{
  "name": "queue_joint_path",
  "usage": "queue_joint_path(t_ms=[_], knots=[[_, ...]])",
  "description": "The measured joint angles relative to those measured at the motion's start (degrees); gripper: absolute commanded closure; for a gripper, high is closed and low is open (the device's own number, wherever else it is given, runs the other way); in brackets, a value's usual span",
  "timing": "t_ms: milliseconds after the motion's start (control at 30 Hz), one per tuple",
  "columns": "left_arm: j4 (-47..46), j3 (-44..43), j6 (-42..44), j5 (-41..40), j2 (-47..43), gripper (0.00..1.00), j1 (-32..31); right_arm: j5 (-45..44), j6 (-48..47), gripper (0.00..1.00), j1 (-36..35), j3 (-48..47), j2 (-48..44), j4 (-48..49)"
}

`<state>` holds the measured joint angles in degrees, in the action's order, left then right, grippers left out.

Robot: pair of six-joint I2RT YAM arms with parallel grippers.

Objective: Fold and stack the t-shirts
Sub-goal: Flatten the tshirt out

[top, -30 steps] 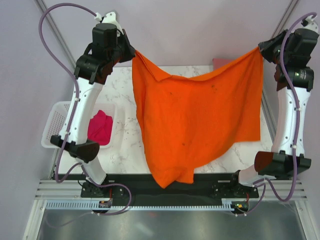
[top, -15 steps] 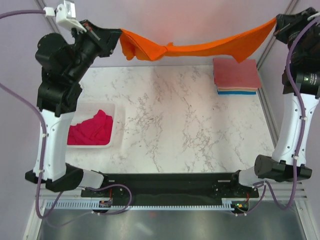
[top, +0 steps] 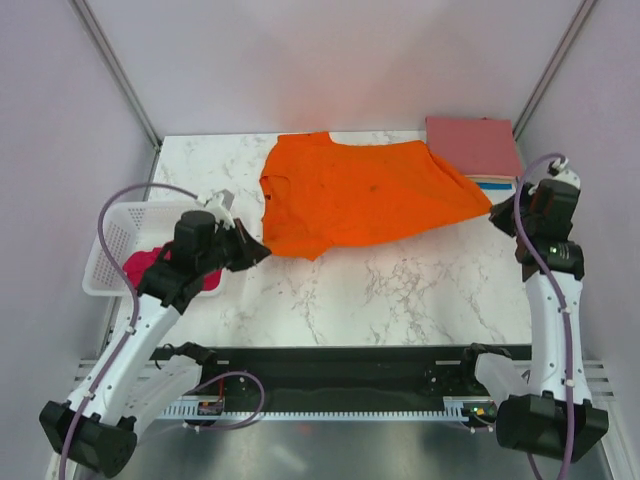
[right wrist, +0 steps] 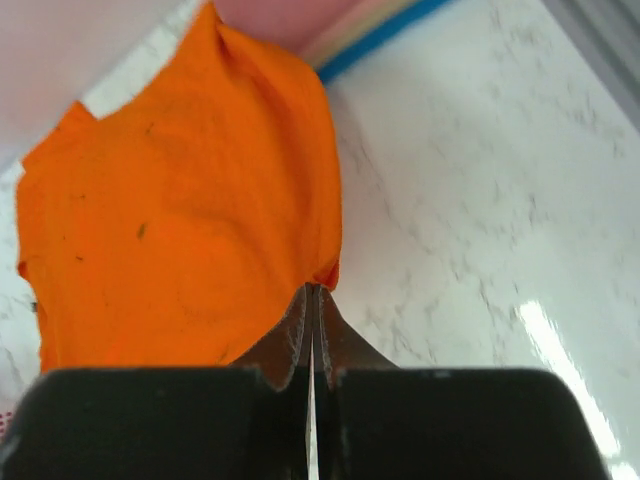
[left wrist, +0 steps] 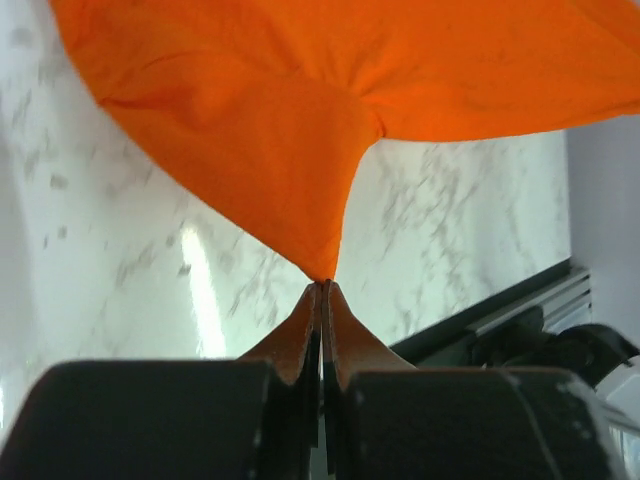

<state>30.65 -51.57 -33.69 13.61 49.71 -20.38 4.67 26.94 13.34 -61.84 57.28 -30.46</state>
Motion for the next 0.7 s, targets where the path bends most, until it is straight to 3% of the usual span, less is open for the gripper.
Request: queue_joint_path(t_ms=[133, 267, 700], knots=[[4.4, 10.1, -2.1, 0.0, -7.5, 0.98, 0.0, -1.1, 2.1, 1.0, 0.0, 12.0, -8.1, -6.4], [6.1, 13.8, -3.7, 0.0, -11.5, 0.98, 0.0, -3.0, 4.9, 1.0, 0.0, 20.0, -15.6, -14.7], [8.3, 13.0, -4.1, -5.2, -9.1, 0.98, 0.0, -6.1, 9.6, 1.0, 0.0, 21.2, -17.3, -20.2]])
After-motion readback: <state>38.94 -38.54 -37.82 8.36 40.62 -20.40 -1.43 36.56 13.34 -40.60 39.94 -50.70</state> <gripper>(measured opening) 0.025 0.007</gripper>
